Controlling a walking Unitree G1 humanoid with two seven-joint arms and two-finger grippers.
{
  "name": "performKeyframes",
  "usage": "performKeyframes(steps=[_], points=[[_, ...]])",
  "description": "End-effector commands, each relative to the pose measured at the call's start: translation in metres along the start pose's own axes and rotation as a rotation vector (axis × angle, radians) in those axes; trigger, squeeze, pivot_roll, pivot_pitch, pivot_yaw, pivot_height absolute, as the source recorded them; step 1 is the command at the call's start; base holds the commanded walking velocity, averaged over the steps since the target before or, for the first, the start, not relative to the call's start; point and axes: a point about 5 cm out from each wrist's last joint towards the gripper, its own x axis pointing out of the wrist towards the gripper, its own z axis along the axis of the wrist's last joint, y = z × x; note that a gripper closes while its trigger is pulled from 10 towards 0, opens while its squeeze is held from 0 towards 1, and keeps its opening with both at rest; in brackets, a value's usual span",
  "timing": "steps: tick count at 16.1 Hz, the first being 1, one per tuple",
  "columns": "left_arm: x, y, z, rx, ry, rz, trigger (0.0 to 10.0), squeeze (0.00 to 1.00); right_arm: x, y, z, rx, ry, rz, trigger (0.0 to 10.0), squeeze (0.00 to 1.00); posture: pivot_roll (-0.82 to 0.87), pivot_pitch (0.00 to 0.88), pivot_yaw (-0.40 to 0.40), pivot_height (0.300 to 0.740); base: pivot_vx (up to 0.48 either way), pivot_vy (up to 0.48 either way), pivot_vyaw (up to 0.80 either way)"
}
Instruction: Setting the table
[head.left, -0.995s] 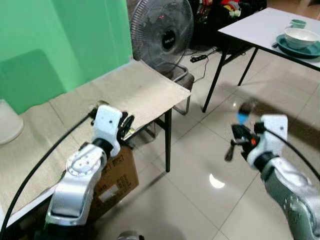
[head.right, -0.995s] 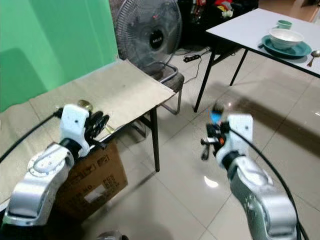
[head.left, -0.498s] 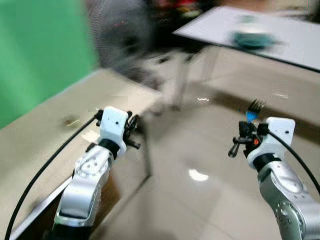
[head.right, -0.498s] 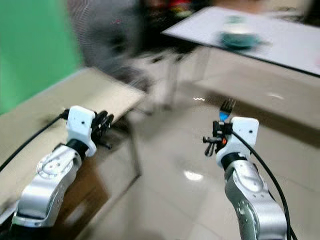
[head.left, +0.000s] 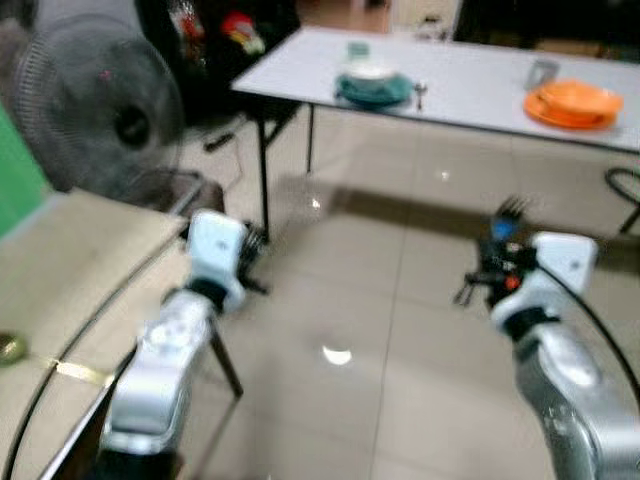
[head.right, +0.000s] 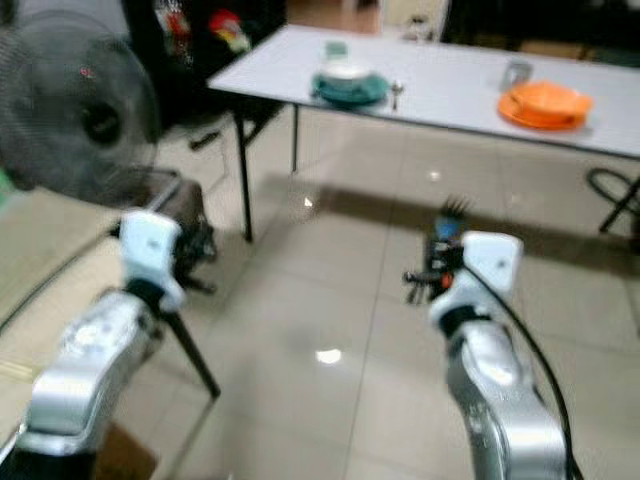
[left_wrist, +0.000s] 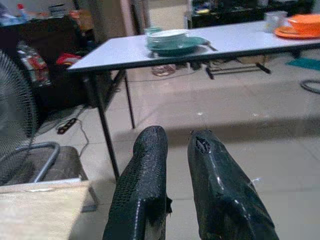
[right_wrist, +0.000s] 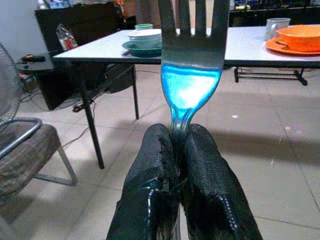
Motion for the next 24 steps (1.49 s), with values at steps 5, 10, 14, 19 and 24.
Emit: performKeyframes(steps=[5,10,14,19,24], points=[[0.0014,-0.0067,0.003,-0.004,-0.025,-0.042,10.0,0.0,-0.0014,-0.0048,0.0005,0.009,-0.009,-0.019,10.0,0.0,0.04,0.0,0.016,0.74,0.32,0.0,-0.48],[0.0003,-0.0051,0.0041,-0.002,-0.034,-0.045,10.0,0.0,-0.0033,-0.0057,-0.0004,0.032,-0.001,-0.018,10.0,0.0,0.04,0.0,0.018,0.74,0.33,0.0,-0.8],[0.0013,-0.0063,0.0039,-0.011,-0.037,-0.042,10.0,0.0,-0.0009,-0.0081,0.0033,0.017,-0.021,-0.024,10.0,0.0,0.04,0.0,0.01,0.74,0.356,0.0,-0.52],[0.0007,-0.001,0.0046,-0.012,-0.044,-0.012,10.0,0.0,0.0045,-0.0031,0.0054,-0.134,-0.041,-0.017,10.0,0.0,0.04,0.0,0.002,0.74,0.394,0.0,0.0],[0.001,-0.0039,0.0032,-0.017,-0.042,-0.013,10.0,0.0,0.0048,-0.0053,0.0018,-0.065,-0.013,0.0,10.0,0.0,0.03,0.0,0.004,0.74,0.398,0.0,0.0]])
